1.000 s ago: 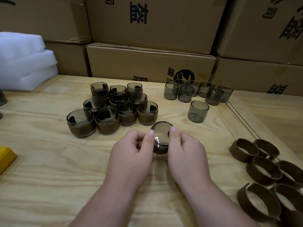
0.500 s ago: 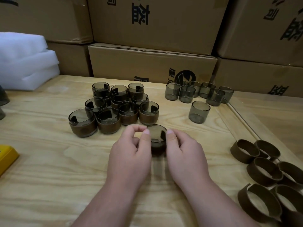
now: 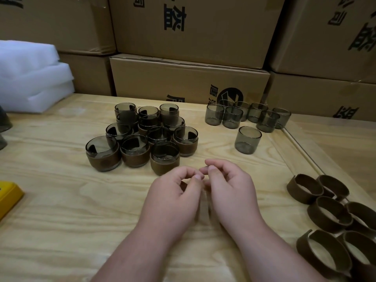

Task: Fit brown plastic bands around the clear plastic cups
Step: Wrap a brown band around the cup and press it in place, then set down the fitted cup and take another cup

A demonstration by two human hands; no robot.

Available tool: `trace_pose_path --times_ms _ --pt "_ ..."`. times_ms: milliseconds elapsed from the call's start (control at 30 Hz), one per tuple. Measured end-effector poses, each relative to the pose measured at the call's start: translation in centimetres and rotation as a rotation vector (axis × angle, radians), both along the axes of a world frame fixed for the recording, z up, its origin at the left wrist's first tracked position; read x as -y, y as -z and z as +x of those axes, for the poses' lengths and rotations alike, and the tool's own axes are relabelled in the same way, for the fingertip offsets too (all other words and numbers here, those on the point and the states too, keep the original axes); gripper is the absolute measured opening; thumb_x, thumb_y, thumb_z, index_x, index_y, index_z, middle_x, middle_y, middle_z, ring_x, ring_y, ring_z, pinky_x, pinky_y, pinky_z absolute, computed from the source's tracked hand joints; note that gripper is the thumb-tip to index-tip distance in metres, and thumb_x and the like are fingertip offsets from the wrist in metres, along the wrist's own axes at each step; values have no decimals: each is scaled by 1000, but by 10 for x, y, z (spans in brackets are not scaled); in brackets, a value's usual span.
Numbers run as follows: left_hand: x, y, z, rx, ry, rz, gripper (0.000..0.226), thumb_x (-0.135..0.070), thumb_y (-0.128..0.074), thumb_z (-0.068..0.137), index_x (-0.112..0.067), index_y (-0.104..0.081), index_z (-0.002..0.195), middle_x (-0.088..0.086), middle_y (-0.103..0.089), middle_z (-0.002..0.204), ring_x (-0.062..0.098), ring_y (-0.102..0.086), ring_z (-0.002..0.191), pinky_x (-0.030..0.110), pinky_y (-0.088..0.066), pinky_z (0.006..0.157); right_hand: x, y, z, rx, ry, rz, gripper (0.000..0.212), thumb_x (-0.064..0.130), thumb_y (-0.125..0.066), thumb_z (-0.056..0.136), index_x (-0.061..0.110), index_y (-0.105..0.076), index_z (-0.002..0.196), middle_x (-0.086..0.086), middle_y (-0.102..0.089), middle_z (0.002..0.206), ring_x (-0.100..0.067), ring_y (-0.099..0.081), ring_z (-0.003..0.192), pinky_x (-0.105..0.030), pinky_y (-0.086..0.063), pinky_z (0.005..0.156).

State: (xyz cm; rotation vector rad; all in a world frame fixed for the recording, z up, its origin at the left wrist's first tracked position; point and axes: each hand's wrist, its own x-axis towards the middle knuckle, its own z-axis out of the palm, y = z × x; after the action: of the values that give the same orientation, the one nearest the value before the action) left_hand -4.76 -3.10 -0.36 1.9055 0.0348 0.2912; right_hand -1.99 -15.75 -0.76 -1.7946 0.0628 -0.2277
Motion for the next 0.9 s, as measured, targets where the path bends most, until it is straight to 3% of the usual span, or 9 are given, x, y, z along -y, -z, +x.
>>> trace_pose_path --times_ms 67,133,200,267,400,533,700,800,900 --pt "-2 2 3 3 -60 -15 13 -36 -64 90 -49 -68 93 -30 -73 90 4 -67 67 15 -50 59 1 0 1 7 19 -7 19 19 -61 98 33 -73 97 20 -76 88 -5 -72 78 -26 -56 77" --pt "-4 3 6 -14 -109 -75 23 -27 -67 93 -51 -67 94 -44 -64 80 0 -66 71 8 -46 60 3 0 2 24 44 -12 19 19 -62 98 34 -73 93 21 -74 85 -4 -69 73 -22 -53 71" --pt "-6 3 7 -37 -126 -152 26 -24 -67 94 -51 -67 94 -39 -63 71 -2 -63 63 15 -49 59 5 0 2 49 71 -62 20 19 -62 96 35 -72 91 23 -73 85 0 -66 71 -12 -47 64" --pt "-8 2 8 -53 -147 -254 26 -21 -66 94 -47 -70 93 -27 -66 70 3 -57 56 31 -53 60 7 -1 2 66 95 -137 20 18 -62 95 36 -70 91 13 -72 85 -1 -63 72 -8 -42 61" --pt "-14 -4 11 -84 -233 -478 26 -11 -60 93 -31 -76 87 -3 -76 81 5 -60 55 21 -50 50 11 -1 6 59 133 -265 18 17 -61 94 34 -65 100 13 -59 106 8 -57 76 -5 -39 65" --pt "-15 -7 13 -89 -244 -570 35 -9 -57 94 -34 -76 79 -6 -77 86 3 -66 66 19 -51 55 16 -2 15 5 236 -354 29 23 -57 94 30 -61 122 9 -54 119 0 -57 82 -14 -39 70" --pt "-12 -9 10 -77 -211 -540 26 -7 -57 95 -25 -73 88 -10 -76 84 1 -64 62 19 -50 56 23 -13 47 -92 408 -467 67 30 -56 95 36 -27 155 -4 -47 144 -27 -54 124 -46 -49 103" --pt "-11 -11 8 -67 -181 -538 26 -6 -57 95 -25 -73 88 -11 -76 81 -1 -62 59 14 -47 52 25 -16 66 -157 460 -524 70 35 -54 97 39 -18 158 -11 -47 144 -34 -55 123 -50 -46 105" --pt "-10 -14 6 -54 -136 -546 27 -4 -57 94 -24 -74 87 -9 -76 78 -1 -61 58 12 -44 50 26 -14 74 -197 469 -571 62 37 -53 96 38 -28 154 -11 -47 139 -35 -58 113 -51 -50 101"
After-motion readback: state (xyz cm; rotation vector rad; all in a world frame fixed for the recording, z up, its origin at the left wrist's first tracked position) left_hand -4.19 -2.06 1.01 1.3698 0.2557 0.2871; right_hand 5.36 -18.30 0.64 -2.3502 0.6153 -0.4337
